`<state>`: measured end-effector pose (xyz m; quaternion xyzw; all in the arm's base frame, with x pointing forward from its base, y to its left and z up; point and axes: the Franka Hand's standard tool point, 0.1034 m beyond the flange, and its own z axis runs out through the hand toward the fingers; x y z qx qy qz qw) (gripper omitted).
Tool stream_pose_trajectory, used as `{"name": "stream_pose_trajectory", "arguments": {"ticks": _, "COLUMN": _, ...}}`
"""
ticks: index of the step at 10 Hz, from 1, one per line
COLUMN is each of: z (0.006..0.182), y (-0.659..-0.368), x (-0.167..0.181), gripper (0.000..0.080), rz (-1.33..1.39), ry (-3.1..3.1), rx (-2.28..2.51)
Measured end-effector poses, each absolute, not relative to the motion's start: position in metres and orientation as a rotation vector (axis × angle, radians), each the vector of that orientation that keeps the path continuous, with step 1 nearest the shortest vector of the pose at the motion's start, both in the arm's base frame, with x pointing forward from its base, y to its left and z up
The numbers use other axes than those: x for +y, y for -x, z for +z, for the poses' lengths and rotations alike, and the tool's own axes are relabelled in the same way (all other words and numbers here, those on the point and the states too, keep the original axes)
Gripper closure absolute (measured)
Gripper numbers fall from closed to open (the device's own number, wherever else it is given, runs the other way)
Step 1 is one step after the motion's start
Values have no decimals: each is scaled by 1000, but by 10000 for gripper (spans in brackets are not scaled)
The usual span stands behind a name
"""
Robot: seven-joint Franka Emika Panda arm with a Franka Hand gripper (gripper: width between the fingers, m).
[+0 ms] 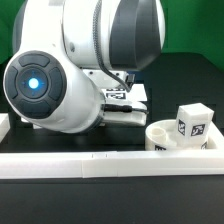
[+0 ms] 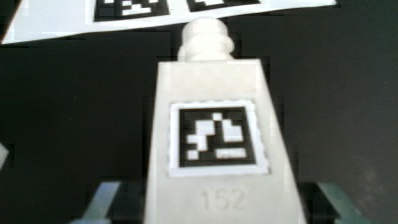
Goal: Assemble stool
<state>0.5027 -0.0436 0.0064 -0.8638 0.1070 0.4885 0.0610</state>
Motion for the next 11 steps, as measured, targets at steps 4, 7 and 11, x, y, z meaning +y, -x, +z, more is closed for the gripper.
{"name": "stream_pose_trajectory", "arguments": {"ticks": 4, "z": 46, "y": -517, "x": -30, "gripper": 464, "rz": 1475, "ry": 2620, "rx": 297}}
{"name": "stream_pose_trajectory", "arguments": {"ticks": 7, "z": 69, "y": -533, "x": -31, "gripper": 462, "rz": 1476, "ry": 2629, "rx": 308}}
{"name": "stream_pose_trajectory", "arguments": {"ticks": 11, "z": 66, "y": -541, "x": -31, "gripper": 462, "rz": 1409, "ry": 2667, "rx": 313}}
